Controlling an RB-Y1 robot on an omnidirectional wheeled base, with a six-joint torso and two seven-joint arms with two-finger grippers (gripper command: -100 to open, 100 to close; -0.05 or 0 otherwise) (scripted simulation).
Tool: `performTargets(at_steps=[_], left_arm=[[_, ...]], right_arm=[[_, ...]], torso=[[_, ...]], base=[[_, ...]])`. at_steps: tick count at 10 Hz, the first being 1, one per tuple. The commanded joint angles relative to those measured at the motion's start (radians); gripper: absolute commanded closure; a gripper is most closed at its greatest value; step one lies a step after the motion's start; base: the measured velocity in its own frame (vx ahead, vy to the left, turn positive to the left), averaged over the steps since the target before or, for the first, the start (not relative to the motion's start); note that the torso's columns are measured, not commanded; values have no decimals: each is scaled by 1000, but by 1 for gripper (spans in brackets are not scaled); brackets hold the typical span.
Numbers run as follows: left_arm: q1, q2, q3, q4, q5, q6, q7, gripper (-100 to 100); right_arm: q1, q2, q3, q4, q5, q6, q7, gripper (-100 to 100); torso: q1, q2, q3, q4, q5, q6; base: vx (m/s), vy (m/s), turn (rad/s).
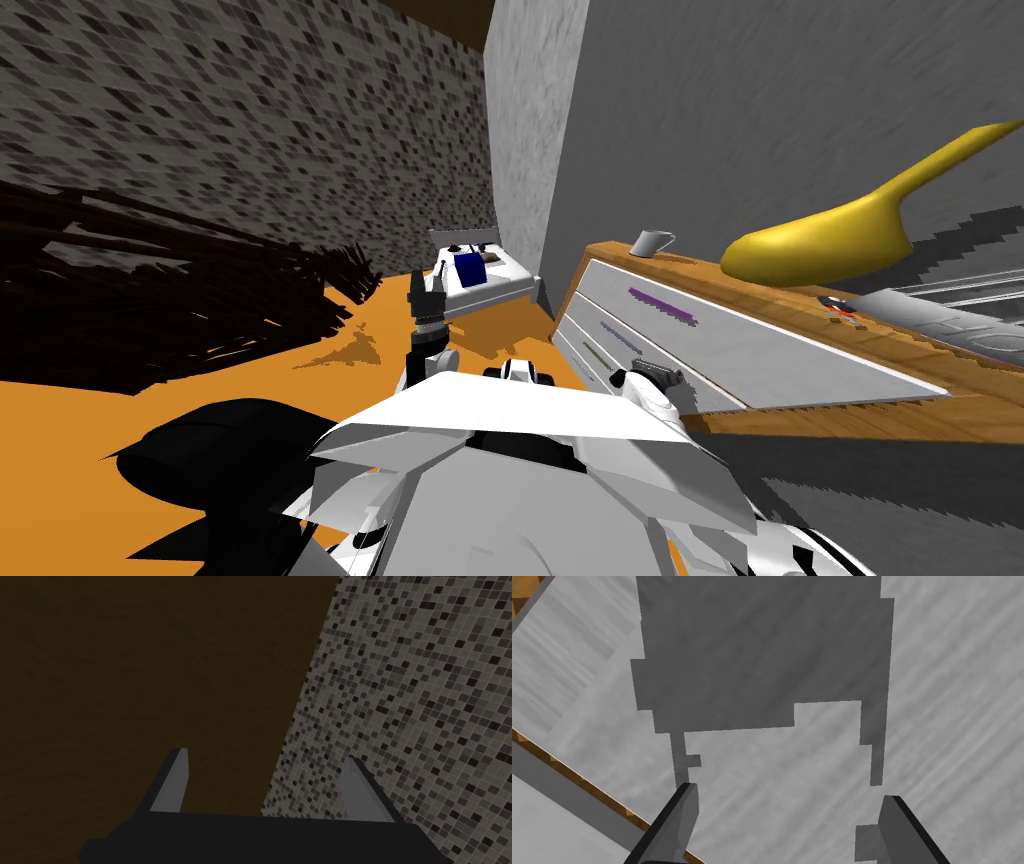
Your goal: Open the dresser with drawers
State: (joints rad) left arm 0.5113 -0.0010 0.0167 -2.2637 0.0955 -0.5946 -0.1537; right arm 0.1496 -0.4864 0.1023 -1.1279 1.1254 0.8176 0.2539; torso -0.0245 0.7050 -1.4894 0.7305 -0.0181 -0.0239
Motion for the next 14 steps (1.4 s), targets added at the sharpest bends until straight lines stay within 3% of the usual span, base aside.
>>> performTargets(at_steps=[1,4,6,8,12,14], left_arm=[[0,0,0,0,0,0,0,0],[0,0,0,0,0,0,0,0],[0,0,0,0,0,0,0,0],[0,0,0,0,0,0,0,0],[0,0,0,0,0,0,0,0],[0,0,0,0,0,0,0,0]], right_arm=[[-35,7,20,48,54,28,10,-100],[-64,13,37,125,139,101,24,-100],[-79,17,46,165,184,140,30,-100],[-79,17,46,165,184,140,30,-100],[-100,13,58,219,250,196,40,-100],[-99,14,56,212,240,187,40,-100]], torso=[[3,6,3,2,3,1],[21,23,9,6,16,16],[30,23,10,9,16,2],[34,19,7,10,18,-4],[26,30,11,7,18,23],[22,38,16,9,17,24]], base=[[54,90,179],[82,113,156],[40,86,56],[-1,28,49],[65,65,142],[21,21,5]])
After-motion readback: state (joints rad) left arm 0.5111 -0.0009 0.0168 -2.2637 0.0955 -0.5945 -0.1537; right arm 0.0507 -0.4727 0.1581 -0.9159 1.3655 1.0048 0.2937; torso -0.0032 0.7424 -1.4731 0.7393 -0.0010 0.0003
